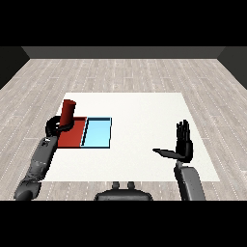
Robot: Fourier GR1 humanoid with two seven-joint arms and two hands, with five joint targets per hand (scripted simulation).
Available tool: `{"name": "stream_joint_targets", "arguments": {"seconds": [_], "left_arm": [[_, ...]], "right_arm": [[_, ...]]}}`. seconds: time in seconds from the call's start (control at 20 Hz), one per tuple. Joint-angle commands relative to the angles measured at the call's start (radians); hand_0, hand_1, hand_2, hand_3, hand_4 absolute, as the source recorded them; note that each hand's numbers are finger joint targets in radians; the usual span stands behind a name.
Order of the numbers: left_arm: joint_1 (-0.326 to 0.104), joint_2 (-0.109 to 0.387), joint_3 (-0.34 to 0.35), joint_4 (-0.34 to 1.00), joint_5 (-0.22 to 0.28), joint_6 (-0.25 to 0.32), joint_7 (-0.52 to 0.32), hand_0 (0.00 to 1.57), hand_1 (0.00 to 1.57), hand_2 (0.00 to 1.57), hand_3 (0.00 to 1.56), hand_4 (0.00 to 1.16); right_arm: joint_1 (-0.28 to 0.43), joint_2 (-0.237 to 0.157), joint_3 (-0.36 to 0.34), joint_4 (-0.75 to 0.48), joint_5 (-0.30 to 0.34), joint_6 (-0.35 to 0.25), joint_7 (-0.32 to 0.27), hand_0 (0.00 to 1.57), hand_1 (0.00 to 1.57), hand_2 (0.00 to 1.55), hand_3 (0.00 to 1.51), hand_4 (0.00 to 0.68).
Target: Pick the red can and put it in the red box
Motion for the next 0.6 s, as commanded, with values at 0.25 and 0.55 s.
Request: {"name": "stream_joint_targets", "arguments": {"seconds": [0.25,0.55], "left_arm": [[-0.158,-0.056,0.011,0.463,-0.096,0.01,-0.079,1.4,1.4,1.34,1.35,0.92],[-0.18,-0.108,0.044,0.574,-0.084,0.002,-0.12,1.35,1.35,1.37,1.28,0.94]], "right_arm": [[-0.08,0.029,0.027,0.172,0.094,-0.019,-0.066,0.0,0.0,0.0,0.0,0.0],[-0.122,0.006,0.003,0.201,0.128,-0.033,-0.071,0.0,0.0,0.0,0.0,0.0]]}}
